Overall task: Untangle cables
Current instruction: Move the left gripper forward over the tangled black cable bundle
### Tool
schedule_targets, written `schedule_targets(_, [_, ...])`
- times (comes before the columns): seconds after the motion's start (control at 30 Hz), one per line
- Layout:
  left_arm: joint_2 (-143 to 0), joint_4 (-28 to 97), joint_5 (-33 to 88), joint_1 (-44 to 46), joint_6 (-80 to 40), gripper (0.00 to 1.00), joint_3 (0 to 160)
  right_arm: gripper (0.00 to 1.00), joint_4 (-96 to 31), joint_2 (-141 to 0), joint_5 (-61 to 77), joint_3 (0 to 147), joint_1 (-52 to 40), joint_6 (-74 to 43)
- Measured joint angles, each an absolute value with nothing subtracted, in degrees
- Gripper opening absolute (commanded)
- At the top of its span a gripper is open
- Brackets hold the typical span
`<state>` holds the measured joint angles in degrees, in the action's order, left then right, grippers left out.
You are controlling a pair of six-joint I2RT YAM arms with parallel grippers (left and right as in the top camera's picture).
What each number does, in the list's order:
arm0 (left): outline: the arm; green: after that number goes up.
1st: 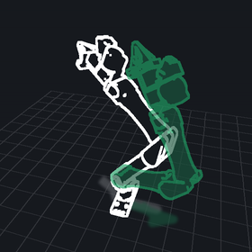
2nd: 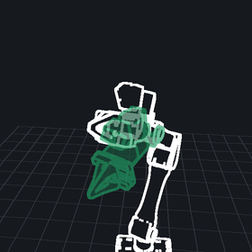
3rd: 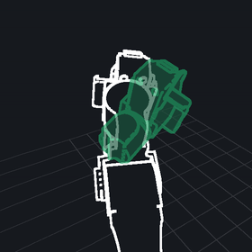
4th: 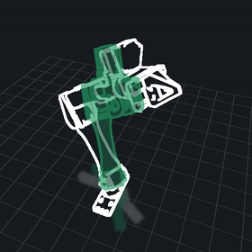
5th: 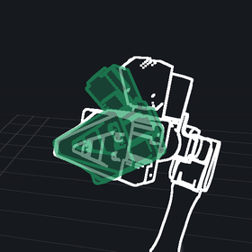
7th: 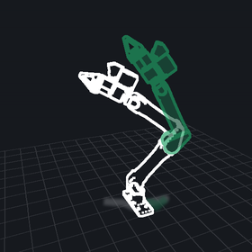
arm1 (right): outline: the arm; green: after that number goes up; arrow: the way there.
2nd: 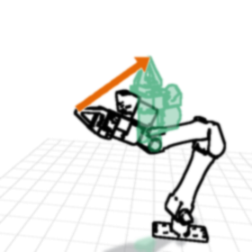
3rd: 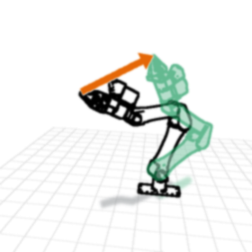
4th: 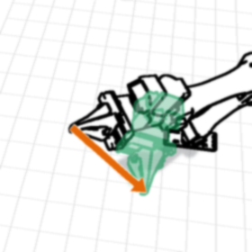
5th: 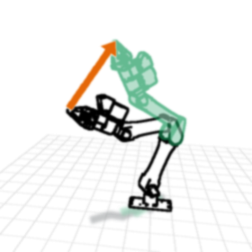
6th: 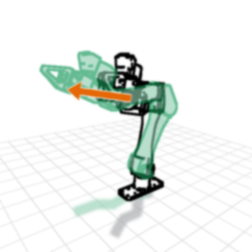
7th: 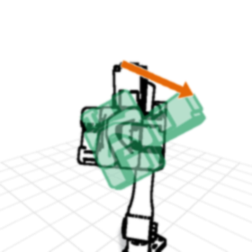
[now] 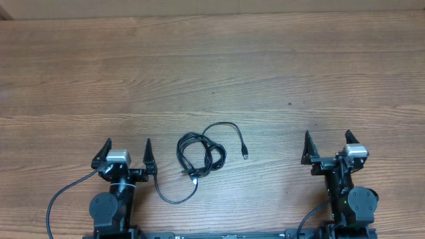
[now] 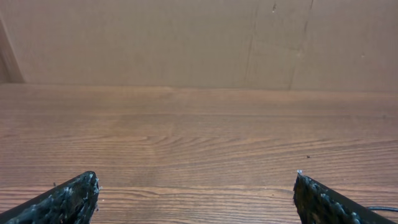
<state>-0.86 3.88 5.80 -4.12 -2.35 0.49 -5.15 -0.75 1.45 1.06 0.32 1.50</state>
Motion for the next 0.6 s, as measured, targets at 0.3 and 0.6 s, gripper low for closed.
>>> schedule_targets(0.3, [-38.7, 20.5, 6.3, -3.9, 2.3, 1.00, 25.2, 1.00, -5.1, -0.9, 1.4, 1.1, 0.3, 1.5])
schedule_targets(0.6, [-38.8, 19.3, 6.4, -3.9, 3.2, 1.00, 24.7, 1.00, -5.2, -0.9, 1.5, 1.1, 0.3, 1.5])
